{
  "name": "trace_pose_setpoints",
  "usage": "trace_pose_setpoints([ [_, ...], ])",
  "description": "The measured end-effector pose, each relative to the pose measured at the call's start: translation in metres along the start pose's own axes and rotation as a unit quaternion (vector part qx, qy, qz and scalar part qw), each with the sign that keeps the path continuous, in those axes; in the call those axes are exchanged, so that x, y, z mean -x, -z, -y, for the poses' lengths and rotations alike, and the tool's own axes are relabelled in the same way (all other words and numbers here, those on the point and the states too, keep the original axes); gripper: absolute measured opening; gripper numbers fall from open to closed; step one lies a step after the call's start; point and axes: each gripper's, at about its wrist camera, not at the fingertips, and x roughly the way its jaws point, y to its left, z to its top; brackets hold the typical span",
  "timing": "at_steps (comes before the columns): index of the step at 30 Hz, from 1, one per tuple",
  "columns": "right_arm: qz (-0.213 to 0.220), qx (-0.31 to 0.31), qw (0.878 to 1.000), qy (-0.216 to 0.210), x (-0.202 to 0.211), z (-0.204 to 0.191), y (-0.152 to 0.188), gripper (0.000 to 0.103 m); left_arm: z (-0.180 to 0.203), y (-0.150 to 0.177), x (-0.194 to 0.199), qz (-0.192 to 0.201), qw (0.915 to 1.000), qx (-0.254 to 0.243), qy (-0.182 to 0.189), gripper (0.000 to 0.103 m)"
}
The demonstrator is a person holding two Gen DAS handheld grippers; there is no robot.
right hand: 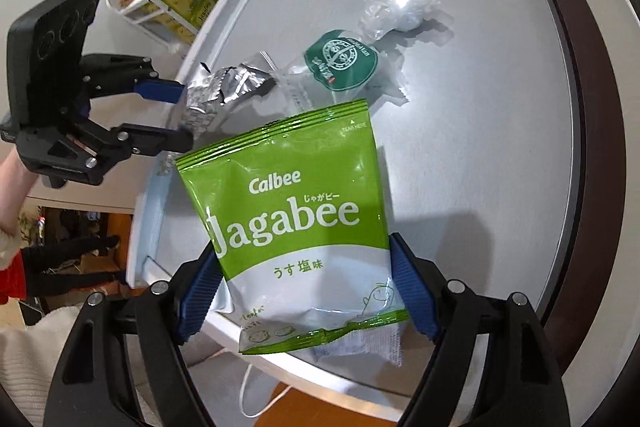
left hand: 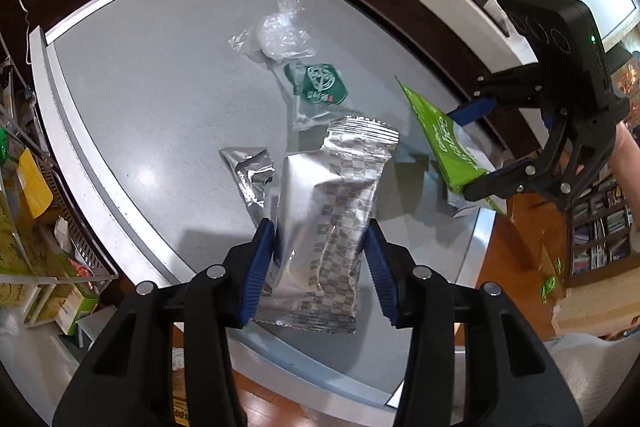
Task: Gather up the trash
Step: 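Close the left tool on the silver wrapper while the right tool grasps and lifts the Jagabee bag, then carry the silver wrapper with the left tool while the right tool carries the Jagabee bag to the bag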
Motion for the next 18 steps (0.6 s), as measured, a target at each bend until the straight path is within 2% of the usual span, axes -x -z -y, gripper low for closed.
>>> trace_pose_setpoints([
  [4, 0.022, -0.020, 0.999, -0.011, -0.006, -0.013, 0.011, 0.078, 0.013, 0.008, 0.007, 0.015, 0.9999, 0.006, 0.002, 0.045],
  [8, 0.056, -0.035, 0.998, -0.022, 0.008, -0.021, 0.020, 0.078, 0.025, 0.007, 0.021, 0.039, 0.9990, 0.021, -0.001, 0.045],
  [18, 0.152, -0.071, 0.985, -0.048, 0.058, -0.030, 0.048, 0.078, 0.054, 0.028, 0.068, 0.133, 0.9880, 0.073, -0.028, 0.045],
])
